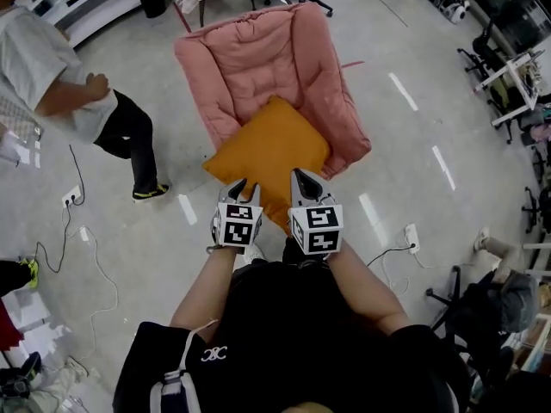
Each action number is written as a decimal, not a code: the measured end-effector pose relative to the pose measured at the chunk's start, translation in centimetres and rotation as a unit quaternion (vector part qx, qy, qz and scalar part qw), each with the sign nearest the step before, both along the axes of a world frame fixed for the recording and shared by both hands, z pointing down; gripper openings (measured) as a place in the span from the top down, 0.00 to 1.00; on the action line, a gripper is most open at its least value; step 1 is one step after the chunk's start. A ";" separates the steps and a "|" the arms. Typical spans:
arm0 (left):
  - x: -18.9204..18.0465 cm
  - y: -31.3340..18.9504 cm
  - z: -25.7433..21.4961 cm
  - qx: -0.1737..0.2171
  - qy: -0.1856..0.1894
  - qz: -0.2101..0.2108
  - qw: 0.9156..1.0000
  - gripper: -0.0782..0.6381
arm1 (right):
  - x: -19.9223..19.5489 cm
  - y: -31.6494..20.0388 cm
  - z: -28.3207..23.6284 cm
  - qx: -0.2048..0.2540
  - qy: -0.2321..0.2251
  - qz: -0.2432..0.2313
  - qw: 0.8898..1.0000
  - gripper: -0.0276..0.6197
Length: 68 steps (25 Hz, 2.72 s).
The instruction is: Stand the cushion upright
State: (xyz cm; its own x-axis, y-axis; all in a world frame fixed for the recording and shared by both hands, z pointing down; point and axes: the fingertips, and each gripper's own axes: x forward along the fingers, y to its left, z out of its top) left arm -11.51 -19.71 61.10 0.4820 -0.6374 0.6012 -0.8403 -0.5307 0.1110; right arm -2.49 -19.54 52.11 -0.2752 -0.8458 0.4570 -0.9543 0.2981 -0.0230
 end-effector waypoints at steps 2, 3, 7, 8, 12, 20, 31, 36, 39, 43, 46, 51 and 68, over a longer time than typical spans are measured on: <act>0.6 -0.8 1.3 -0.012 -0.005 0.000 1.000 0.72 | 0.8 -1.1 0.2 -0.003 0.001 -0.005 1.000 0.97; 0.7 -1.0 1.9 -0.021 -0.006 0.000 1.000 0.70 | 1.1 -1.6 0.2 -0.004 0.002 -0.007 1.000 0.97; 1.2 -1.1 4.0 -0.052 -0.019 0.001 0.998 0.66 | 2.0 -2.6 0.6 -0.011 0.000 -0.014 1.000 0.97; 1.6 -0.9 4.8 -0.061 -0.023 0.006 0.998 0.64 | 2.2 -2.8 0.8 -0.015 -0.001 -0.016 1.000 0.97; 2.7 -0.9 8.0 -0.099 -0.040 0.024 0.994 0.56 | 3.0 -3.5 1.9 -0.027 0.000 -0.021 0.999 0.97; 2.9 -2.5 12.8 -0.121 -0.108 0.037 0.986 0.44 | 6.4 -4.0 3.6 -0.052 0.000 -0.007 0.999 0.97; 2.2 -4.2 18.0 -0.179 -0.157 0.035 0.971 0.45 | 9.9 -5.2 5.5 -0.070 0.014 0.012 0.997 0.97; 2.7 -4.5 17.8 -0.190 -0.149 0.032 0.970 0.65 | 11.1 -5.5 5.7 -0.078 0.006 0.022 0.997 0.97; 3.1 -4.8 17.4 -0.177 -0.144 0.030 0.973 0.81 | 11.2 -5.7 5.7 -0.077 0.004 0.021 0.997 0.97; 3.7 -5.5 15.9 -0.162 -0.139 0.045 0.976 0.88 | 11.2 -5.9 5.5 -0.071 0.001 0.023 0.997 0.97; 4.4 -6.4 13.7 -0.135 -0.140 0.061 0.979 0.88 | 11.4 -5.9 5.2 -0.066 -0.003 0.027 0.997 0.97; 5.5 -10.1 7.9 -0.059 -0.150 0.081 0.984 0.88 | 11.4 -6.5 4.2 -0.053 -0.011 0.031 0.998 0.97; 8.9 -19.7 -8.0 0.126 -0.385 0.380 0.832 0.88 | 14.8 -11.0 1.0 -0.008 -0.075 0.053 0.996 0.97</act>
